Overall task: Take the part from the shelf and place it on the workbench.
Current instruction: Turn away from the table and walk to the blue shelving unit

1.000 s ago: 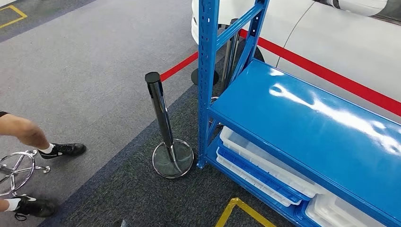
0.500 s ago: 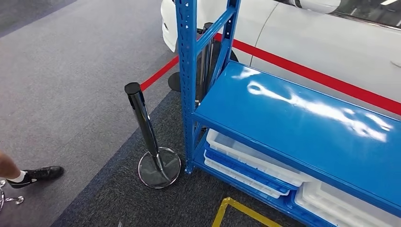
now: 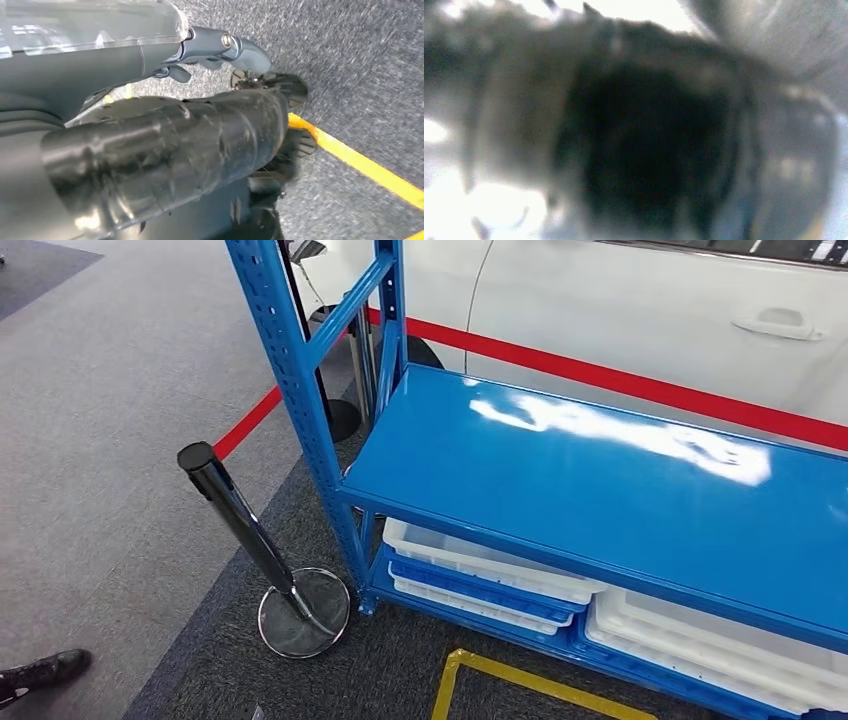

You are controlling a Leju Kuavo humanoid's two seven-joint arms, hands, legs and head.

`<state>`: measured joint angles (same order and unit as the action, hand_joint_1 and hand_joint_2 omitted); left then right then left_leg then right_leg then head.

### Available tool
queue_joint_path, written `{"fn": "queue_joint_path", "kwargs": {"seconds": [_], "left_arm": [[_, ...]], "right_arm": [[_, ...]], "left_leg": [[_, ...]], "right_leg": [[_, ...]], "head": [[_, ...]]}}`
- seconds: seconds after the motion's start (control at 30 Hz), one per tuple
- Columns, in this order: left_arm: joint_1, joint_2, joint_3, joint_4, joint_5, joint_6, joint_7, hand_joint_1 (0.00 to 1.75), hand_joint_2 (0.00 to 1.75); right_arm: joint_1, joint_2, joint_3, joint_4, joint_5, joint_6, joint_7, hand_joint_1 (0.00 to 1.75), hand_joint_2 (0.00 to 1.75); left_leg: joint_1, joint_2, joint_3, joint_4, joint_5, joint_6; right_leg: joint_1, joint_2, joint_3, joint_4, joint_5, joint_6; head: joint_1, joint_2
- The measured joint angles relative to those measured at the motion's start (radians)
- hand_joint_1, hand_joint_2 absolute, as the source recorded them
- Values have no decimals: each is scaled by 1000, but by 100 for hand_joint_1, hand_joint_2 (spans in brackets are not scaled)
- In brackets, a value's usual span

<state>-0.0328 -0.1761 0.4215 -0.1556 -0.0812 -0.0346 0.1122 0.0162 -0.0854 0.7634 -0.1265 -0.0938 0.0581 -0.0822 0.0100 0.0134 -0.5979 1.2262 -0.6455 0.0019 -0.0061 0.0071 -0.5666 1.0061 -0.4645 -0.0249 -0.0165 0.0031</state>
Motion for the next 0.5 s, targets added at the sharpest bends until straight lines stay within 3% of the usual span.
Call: {"fn": "queue_joint_path", "kwargs": {"seconds": [0.03, 0.07, 0.1, 0.17, 0.23, 0.27, 0.33, 0.4, 0.47, 0.5], "left_arm": [[2, 0, 0, 0, 0, 0, 0, 0, 0], [3, 0, 0, 0, 0, 1, 0, 0, 44], [4, 0, 0, 0, 0, 1, 0, 0, 87], [3, 1, 0, 0, -1, 2, 1, 0, 175], [3, 2, 0, 0, -2, 3, 1, 0, 175], [3, 2, 0, 0, -2, 3, 2, 0, 175], [2, 1, 0, 0, -3, 3, 2, 0, 175], [2, 0, 0, 0, -3, 3, 2, 0, 175], [3, 0, 0, 0, -3, 2, 1, 0, 175], [4, 0, 0, 0, -3, 1, 0, 0, 175]], "right_arm": [[0, 0, 0, 0, 0, 0, 0, 0, 0], [0, 0, 0, 0, 0, 1, 0, 0, 0], [1, 0, 0, 0, 0, 3, 0, 0, 0], [0, 1, 0, 0, 0, 5, 0, 0, 0], [-3, 2, 0, 0, 1, 7, 1, 0, 0], [-3, 2, 0, 0, 1, 9, 2, 0, 0], [0, 2, 0, 0, 1, 11, 4, 0, 0], [1, 0, 0, 1, 1, 13, 7, 0, 0], [-2, 0, 0, 1, 1, 15, 9, 0, 0], [-3, 0, 0, 1, 0, 16, 9, 0, 0]], "left_leg": [[0, -4, -28, 52, -12, -1], [1, -6, -40, 66, -2, -1], [1, -7, -34, 44, 26, 1], [1, -39, 17, -88, 106, 9], [1, -79, 56, -190, 144, 17], [0, -87, 60, -205, 144, 20], [1, -69, 64, -214, 148, 28], [7, -45, 71, -229, 157, 40], [8, -18, 74, -237, 159, 47], [7, -4, 75, -237, 158, 48]], "right_leg": [[1, 13, 1, 1, 0, -1], [2, 26, 2, 2, -1, -1], [2, 40, 3, 3, -1, -1], [3, 66, 5, 8, -3, 3], [3, 90, -2, 17, -6, 12], [1, 100, -7, 19, -6, 19], [-2, 113, -14, 18, -2, 33], [1, 74, -28, 48, -23, 44], [1, 19, -77, 151, -84, 53], [-2, 8, -109, 215, -113, 57]], "head": [[0, 0], [0, 0], [0, 0], [0, 0], [1, 0], [1, 0], [1, 0], [5, 0], [11, 0], [12, 0]]}}
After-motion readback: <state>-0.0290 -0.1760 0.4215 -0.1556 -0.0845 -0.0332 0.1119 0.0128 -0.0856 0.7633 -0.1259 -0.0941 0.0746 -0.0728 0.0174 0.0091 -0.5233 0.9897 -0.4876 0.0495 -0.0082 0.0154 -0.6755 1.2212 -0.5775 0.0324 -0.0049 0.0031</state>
